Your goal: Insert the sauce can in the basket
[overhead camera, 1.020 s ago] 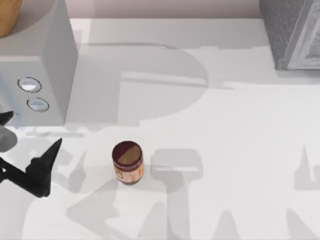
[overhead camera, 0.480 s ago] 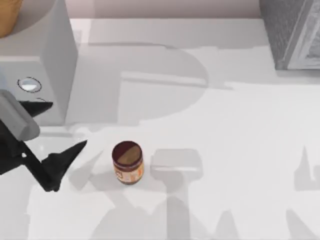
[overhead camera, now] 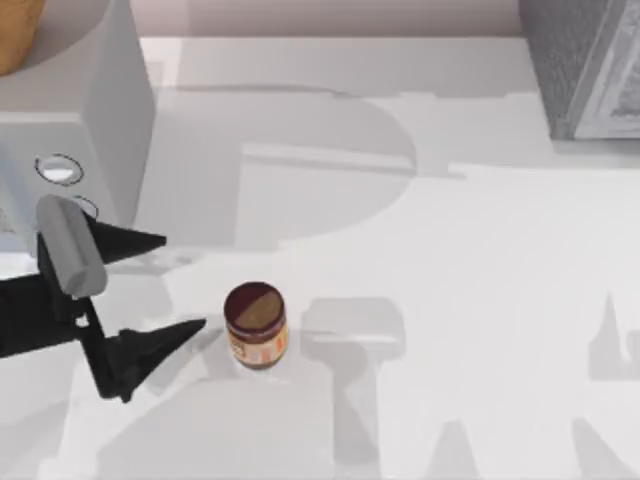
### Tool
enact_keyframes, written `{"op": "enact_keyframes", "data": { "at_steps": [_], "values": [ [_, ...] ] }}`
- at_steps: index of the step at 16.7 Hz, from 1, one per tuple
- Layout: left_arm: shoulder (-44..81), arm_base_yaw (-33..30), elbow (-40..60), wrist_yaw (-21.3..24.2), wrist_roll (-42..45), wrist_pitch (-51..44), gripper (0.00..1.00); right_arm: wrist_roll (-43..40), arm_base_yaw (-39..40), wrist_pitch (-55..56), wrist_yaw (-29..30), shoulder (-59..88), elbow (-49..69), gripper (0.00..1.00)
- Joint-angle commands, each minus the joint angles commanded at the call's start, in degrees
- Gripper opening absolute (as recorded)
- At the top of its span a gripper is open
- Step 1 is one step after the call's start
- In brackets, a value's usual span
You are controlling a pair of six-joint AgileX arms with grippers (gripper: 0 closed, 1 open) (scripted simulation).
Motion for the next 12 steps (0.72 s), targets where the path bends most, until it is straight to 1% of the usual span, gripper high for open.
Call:
{"op": "enact_keyframes", "data": {
  "at_steps": [9, 12],
  "values": [
    [26.0, 0.1, 7.4, 17.8, 11.1, 9.8, 1.0, 0.0, 0.0, 0.0, 0.0, 0.0, 0.0, 1.0],
    [31.8, 0.2, 8.7, 21.9, 13.4, 11.8, 1.0, 0.0, 0.0, 0.0, 0.0, 0.0, 0.0, 1.0]
  ]
}}
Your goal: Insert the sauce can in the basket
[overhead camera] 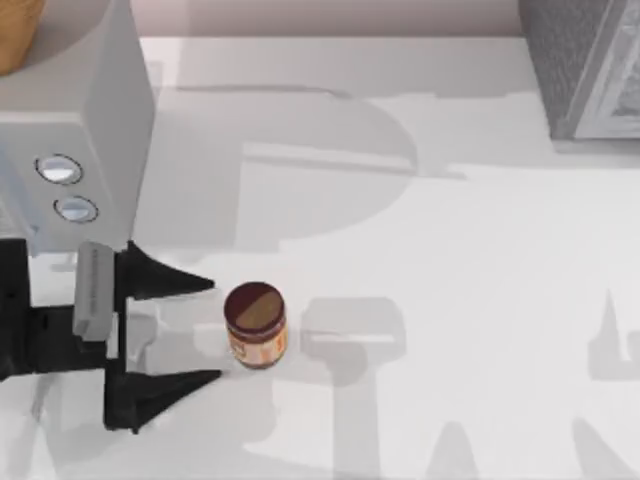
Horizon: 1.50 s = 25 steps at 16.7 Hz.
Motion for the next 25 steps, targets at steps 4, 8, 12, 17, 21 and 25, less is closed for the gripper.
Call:
{"op": "enact_keyframes", "data": {
  "at_steps": [4, 8, 12, 17, 21, 25],
  "values": [
    [1.2, 0.0, 0.3, 0.8, 0.4, 0.4, 1.0, 0.0, 0.0, 0.0, 0.0, 0.0, 0.0, 1.0],
    [1.1, -0.1, 0.1, 0.7, 0.3, 0.4, 1.0, 0.0, 0.0, 0.0, 0.0, 0.0, 0.0, 1.0],
    [3.1, -1.2, 0.8, 0.0, -4.9, 6.8, 1.0, 0.0, 0.0, 0.0, 0.0, 0.0, 0.0, 1.0],
    [8.1, -5.5, 1.5, -3.4, -17.9, 24.0, 1.0, 0.0, 0.0, 0.0, 0.0, 0.0, 0.0, 1.0],
    [11.0, -11.1, 1.4, -8.4, -27.2, 36.3, 1.0, 0.0, 0.0, 0.0, 0.0, 0.0, 0.0, 1.0],
    [12.3, -14.4, 1.2, -11.6, -30.9, 41.2, 1.0, 0.0, 0.0, 0.0, 0.0, 0.0, 0.0, 1.0]
  ]
}}
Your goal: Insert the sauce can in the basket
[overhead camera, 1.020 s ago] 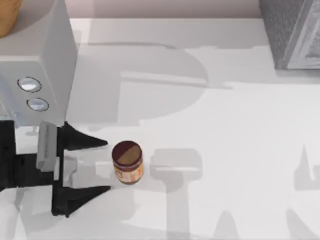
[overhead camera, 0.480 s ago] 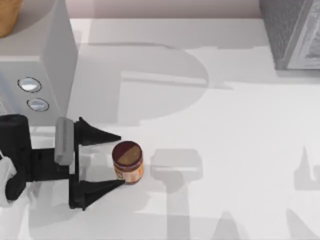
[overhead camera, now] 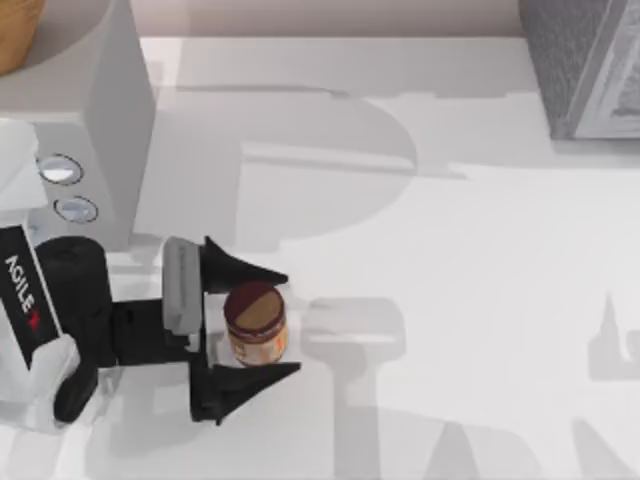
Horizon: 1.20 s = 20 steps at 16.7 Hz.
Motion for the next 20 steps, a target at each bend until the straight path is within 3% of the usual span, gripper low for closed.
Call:
{"op": "enact_keyframes", "data": {
  "at_steps": [3, 16, 20],
  "values": [
    [0.0, 0.0, 0.0, 0.0, 0.0, 0.0, 1.0, 0.0, 0.0, 0.0, 0.0, 0.0, 0.0, 1.0],
    [0.0, 0.0, 0.0, 0.0, 0.0, 0.0, 0.02, 0.0, 0.0, 0.0, 0.0, 0.0, 0.0, 1.0],
    [0.0, 0.0, 0.0, 0.0, 0.0, 0.0, 0.0, 0.0, 0.0, 0.0, 0.0, 0.0, 0.0, 1.0]
  ]
}}
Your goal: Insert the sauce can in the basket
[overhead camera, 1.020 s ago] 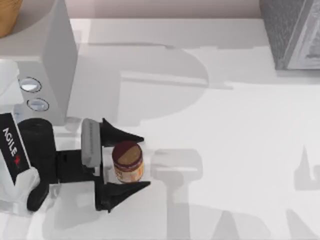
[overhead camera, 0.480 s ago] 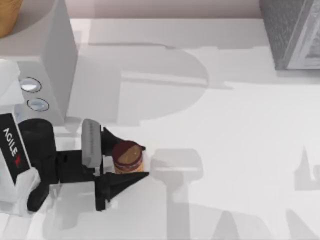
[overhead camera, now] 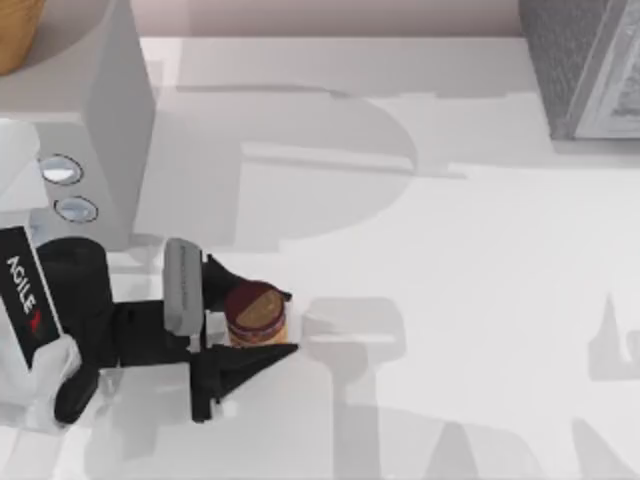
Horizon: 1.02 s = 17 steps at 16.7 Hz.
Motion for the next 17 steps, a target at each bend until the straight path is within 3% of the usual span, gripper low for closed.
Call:
{"op": "enact_keyframes", "data": {
  "at_steps": [6, 9, 13, 17],
  "values": [
    [-0.1, 0.1, 0.0, 0.0, 0.1, 0.0, 0.0, 0.0, 0.0, 0.0, 0.0, 0.0, 0.0, 1.0],
    [-3.4, -2.8, 0.9, -2.6, 0.4, -3.2, 0.0, 0.0, 0.0, 0.0, 0.0, 0.0, 0.0, 1.0],
    [-16.2, -12.9, 3.9, -12.0, 0.9, -15.9, 0.0, 0.0, 0.0, 0.0, 0.0, 0.0, 0.0, 1.0],
    [-37.1, -27.6, 7.5, -26.0, 0.7, -37.0, 0.0, 0.0, 0.0, 0.0, 0.0, 0.0, 0.0, 1.0]
  ]
}}
